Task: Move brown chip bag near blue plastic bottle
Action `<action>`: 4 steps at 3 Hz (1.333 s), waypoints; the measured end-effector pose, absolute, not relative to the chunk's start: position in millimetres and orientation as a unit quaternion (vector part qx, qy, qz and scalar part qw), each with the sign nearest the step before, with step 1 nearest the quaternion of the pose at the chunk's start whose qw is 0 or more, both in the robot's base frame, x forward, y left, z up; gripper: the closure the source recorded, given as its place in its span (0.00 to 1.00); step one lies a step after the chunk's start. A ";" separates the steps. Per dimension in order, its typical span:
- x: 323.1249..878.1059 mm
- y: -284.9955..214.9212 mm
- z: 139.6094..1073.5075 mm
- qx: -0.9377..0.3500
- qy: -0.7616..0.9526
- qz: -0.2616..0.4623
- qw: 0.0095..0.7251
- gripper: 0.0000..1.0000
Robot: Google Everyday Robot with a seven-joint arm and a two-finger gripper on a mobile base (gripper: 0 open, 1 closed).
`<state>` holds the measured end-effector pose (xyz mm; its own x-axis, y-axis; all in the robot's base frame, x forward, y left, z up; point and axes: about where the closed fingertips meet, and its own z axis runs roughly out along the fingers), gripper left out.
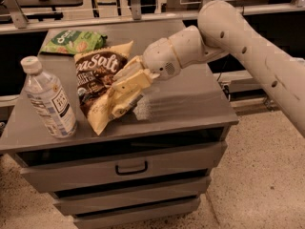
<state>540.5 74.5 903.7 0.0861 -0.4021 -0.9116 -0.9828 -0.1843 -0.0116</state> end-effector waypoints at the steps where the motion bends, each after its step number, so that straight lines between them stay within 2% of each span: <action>1: 539.1 75.7 900.6 -0.652 0.533 0.415 0.344 0.59; 3: 538.0 77.0 897.7 -0.657 0.531 0.415 0.337 0.12; 4: 540.4 73.5 897.9 -0.657 0.533 0.412 0.338 0.00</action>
Offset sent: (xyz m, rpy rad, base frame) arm -0.0030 -0.0007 -0.0071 -0.0227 0.0090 0.0230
